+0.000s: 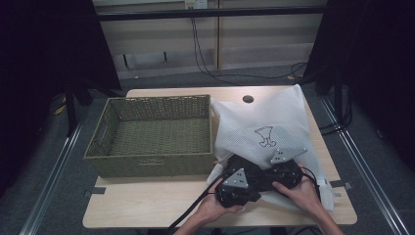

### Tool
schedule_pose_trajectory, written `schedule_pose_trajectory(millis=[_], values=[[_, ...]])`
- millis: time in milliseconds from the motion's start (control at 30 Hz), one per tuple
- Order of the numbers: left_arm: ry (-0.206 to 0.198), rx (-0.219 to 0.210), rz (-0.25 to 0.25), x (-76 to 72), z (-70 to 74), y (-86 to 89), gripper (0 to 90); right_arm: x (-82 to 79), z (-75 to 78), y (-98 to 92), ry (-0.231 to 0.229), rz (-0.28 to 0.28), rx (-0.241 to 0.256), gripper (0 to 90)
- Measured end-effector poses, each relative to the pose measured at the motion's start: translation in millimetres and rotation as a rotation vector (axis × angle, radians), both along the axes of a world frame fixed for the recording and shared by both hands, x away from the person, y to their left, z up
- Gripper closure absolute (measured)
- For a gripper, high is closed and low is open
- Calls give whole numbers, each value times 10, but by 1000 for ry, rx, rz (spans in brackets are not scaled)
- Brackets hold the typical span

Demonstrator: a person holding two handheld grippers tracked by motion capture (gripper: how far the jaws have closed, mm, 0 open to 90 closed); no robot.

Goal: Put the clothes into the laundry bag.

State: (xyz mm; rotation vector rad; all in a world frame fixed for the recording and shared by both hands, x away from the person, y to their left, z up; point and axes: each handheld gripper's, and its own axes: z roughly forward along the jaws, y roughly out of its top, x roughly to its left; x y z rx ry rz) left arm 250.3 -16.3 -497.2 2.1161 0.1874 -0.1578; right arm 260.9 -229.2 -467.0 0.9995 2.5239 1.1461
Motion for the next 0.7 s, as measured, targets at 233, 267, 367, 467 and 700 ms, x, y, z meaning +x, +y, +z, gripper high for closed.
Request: schedule_pose_trajectory(millis=[233, 267, 367, 467, 700], values=[[3, 5, -7, -35, -13, -25, 900, 251, -20, -25, -25, -46, -9, 900], [-2, 11, -7, -43, -13, -26, 900, 285, -17, -25, -33, -53, -13, 900], [1, 6, -12, -61, -22, -33, 900, 397, -7, -29, -45, -68, -14, 900], [-10, 8, -15, -67, -26, -35, 900, 516, -13, -49, -58, -88, -9, 900], [-21, 18, -24, -91, -32, -50, 900, 785, -48, -104, -86, -160, 6, 900]])
